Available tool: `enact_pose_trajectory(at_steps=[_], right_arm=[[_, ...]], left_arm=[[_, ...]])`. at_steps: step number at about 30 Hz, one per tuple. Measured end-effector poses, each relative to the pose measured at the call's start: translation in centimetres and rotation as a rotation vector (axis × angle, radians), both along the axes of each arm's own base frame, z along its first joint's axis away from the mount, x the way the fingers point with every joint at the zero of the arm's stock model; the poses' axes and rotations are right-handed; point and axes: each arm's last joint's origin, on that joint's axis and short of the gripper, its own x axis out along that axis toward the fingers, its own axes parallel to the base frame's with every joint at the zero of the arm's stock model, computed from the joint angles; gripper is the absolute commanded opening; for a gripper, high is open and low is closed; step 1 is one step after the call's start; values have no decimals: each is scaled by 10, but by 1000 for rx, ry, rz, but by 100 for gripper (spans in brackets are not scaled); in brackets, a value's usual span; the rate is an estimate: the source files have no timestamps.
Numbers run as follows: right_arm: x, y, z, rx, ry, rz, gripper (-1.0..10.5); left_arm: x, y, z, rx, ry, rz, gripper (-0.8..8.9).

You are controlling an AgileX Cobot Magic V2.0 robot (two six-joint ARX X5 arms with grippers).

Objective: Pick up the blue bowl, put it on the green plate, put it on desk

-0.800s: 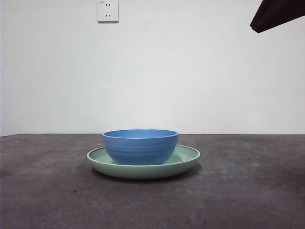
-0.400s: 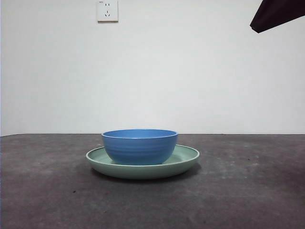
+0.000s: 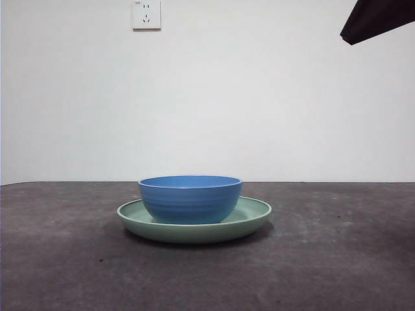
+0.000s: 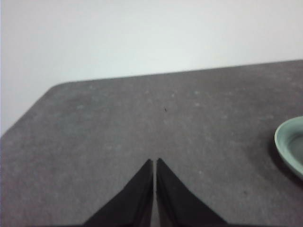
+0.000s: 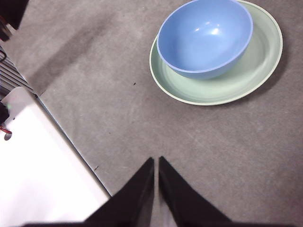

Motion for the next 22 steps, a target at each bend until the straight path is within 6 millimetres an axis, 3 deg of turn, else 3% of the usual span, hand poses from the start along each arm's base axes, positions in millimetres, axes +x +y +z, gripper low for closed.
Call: enact_pose_trajectory(at_steps=[22], right_arm=[[0,0,0,0,0,0,9]], left_arm=[[0,0,-10,-13,83,2,11]])
